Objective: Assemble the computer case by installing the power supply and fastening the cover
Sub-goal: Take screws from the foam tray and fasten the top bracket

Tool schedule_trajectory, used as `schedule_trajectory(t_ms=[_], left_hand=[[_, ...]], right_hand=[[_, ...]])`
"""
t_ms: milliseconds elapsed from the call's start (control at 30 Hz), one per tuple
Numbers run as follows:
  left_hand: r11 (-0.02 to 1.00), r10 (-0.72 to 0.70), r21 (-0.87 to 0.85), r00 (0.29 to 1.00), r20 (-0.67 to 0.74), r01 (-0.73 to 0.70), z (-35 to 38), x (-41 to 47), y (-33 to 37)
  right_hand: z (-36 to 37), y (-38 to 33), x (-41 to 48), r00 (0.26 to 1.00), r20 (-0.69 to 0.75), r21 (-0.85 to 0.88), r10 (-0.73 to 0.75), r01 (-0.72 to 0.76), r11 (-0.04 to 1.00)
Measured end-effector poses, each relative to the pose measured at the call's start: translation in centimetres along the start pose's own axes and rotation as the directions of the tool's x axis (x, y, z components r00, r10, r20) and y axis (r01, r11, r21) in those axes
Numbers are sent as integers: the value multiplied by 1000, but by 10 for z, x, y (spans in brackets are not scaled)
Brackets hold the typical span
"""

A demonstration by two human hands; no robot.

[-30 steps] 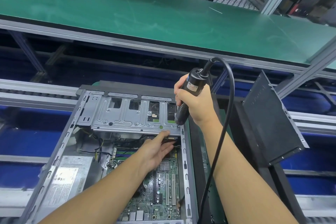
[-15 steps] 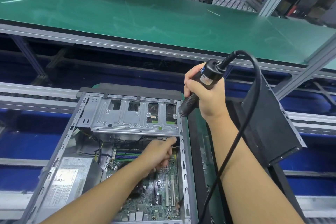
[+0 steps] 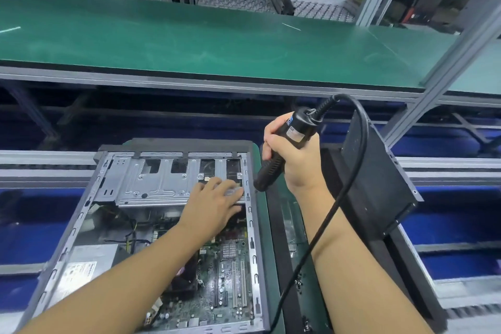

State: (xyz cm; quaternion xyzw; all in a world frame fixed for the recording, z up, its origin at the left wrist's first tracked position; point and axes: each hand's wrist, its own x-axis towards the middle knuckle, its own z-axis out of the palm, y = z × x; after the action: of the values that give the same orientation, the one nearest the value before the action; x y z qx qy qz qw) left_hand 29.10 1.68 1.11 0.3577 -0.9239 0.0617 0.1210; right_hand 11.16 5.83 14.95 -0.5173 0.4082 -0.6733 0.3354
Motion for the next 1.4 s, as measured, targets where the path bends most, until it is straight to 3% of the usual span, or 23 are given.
schedule_trajectory(t_ms=[67, 167, 267, 333, 400, 533, 567, 633, 700, 767, 933, 1067, 1133, 1200, 1300, 1400], left_hand=[[999, -3, -34, 997, 77, 5, -3, 0, -3], [956, -158, -223, 976, 147, 188, -6, -5, -2], [746, -430, -551, 902, 29, 374, -17, -9, 12], [567, -520, -708, 850, 88, 421, -25, -12, 23], [446, -551, -763, 816, 178, 467, -35, -16, 31], [402, -562, -770, 797, 219, 495, -44, -39, 27], [346, -572, -790, 782, 249, 505, -45, -46, 22], [140, -587, -837, 725, 360, 529, -46, -60, 13], [-83, -553, -808, 648, 525, 583, -51, -71, 4], [-236, -449, -722, 586, 675, 650, -59, -81, -4], [-317, -102, -641, 647, 756, 699, -96, -105, -16], [-526, 89, -520, 652, 753, 673, -128, -113, -8], [-704, 111, -402, 650, 752, 585, -139, -114, 0], [-819, 93, -324, 667, 739, 474, -145, -112, 7], [-909, 27, -269, 690, 723, 317, -145, -105, 11], [-912, -31, -296, 673, 739, 283, -134, -98, 10]], right_hand=[[-10, -4, -3, 999, -25, 2, -20, 20, 1000], [-27, -10, -9, 998, -42, 10, -47, 47, 999], [-36, -12, -17, 997, -45, 23, -64, 65, 998], [-34, -12, -22, 997, -28, 49, -68, 69, 996], [-27, -12, -27, 998, 0, 103, -59, 59, 993], [-1, -10, -35, 997, 58, 199, -44, 32, 979], [6, -10, -38, 996, 74, 214, -40, 23, 977], [21, -10, -46, 994, 104, 221, -33, 9, 975], [36, -12, -54, 992, 123, 210, -30, 4, 978], [52, -17, -62, 991, 129, 196, -31, 5, 981], [95, -30, -79, 989, 136, 155, -65, 43, 987], [127, -38, -98, 986, 153, 40, -65, 60, 997], [137, -40, -110, 985, 151, -20, -85, 89, 996], [140, -43, -124, 987, 142, -78, -70, 82, 994], [140, -47, -141, 990, 137, -207, 24, 5, 978], [126, -51, -153, 981, 182, -395, 66, 12, 919]])
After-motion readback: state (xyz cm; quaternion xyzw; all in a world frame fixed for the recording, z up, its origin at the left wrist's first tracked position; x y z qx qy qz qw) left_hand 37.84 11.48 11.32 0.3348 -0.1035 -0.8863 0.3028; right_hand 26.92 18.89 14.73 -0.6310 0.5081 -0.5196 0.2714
